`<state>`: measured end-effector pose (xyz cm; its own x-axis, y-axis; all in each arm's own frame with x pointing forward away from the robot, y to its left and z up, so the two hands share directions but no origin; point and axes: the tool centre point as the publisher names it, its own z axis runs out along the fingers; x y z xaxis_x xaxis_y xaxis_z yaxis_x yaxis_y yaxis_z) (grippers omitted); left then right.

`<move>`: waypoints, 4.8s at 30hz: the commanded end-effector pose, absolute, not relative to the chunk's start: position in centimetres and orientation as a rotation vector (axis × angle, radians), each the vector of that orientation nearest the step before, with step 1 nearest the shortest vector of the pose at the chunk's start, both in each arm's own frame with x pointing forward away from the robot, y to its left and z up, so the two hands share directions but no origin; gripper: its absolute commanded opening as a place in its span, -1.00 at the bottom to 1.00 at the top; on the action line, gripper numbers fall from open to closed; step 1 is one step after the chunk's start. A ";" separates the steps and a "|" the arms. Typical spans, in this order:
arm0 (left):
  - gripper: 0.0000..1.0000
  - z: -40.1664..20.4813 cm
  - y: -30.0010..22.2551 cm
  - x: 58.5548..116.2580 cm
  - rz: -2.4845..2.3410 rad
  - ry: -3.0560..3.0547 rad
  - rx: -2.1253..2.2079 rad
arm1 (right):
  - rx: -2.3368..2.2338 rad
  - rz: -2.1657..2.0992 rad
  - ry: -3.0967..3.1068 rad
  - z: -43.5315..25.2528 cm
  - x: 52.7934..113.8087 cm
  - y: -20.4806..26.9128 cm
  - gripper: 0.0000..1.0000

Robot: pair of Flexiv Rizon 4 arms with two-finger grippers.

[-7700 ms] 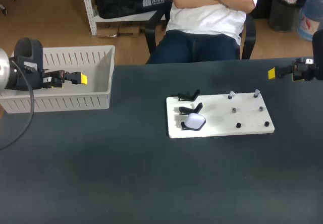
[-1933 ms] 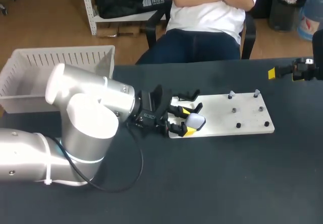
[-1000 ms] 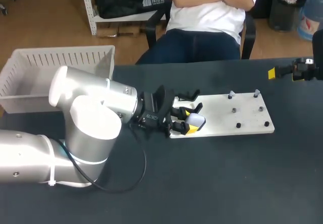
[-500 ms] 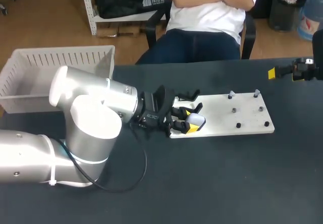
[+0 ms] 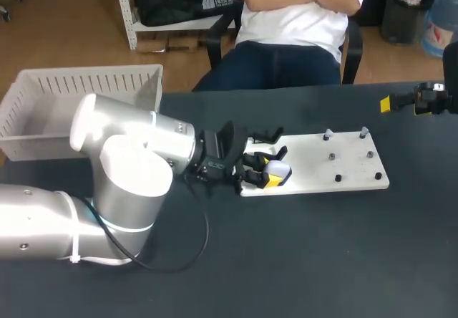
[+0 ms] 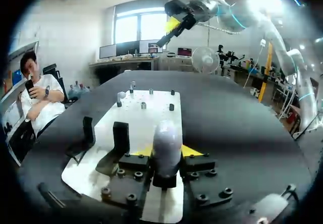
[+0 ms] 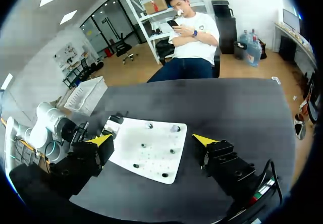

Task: Pick up each earbud case from the left stands, insert the matching earbuds, close the lid, and place the case in the box.

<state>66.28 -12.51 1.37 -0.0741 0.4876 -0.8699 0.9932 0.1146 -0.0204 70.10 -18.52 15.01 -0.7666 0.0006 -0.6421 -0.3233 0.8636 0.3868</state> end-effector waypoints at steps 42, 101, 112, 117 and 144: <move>-1.00 11.8 -17.4 72.8 -0.695 1.456 1.512 | -0.564 0.701 2.568 12.6 66.9 -7.1 1.00; -1.00 13.3 -17.1 69.5 -1.121 1.206 1.365 | -0.462 0.237 2.698 15.1 68.3 -14.4 1.00; -1.00 13.5 -17.4 69.6 -1.108 1.218 1.353 | -0.423 0.048 2.824 13.0 68.7 -17.0 1.00; -1.00 13.5 -17.4 69.8 -1.079 1.237 1.350 | -0.423 0.048 2.824 13.0 68.7 -17.0 1.00; -1.00 13.5 -17.3 69.7 -1.070 1.246 1.337 | -0.475 -0.168 2.898 7.8 73.5 -16.3 1.00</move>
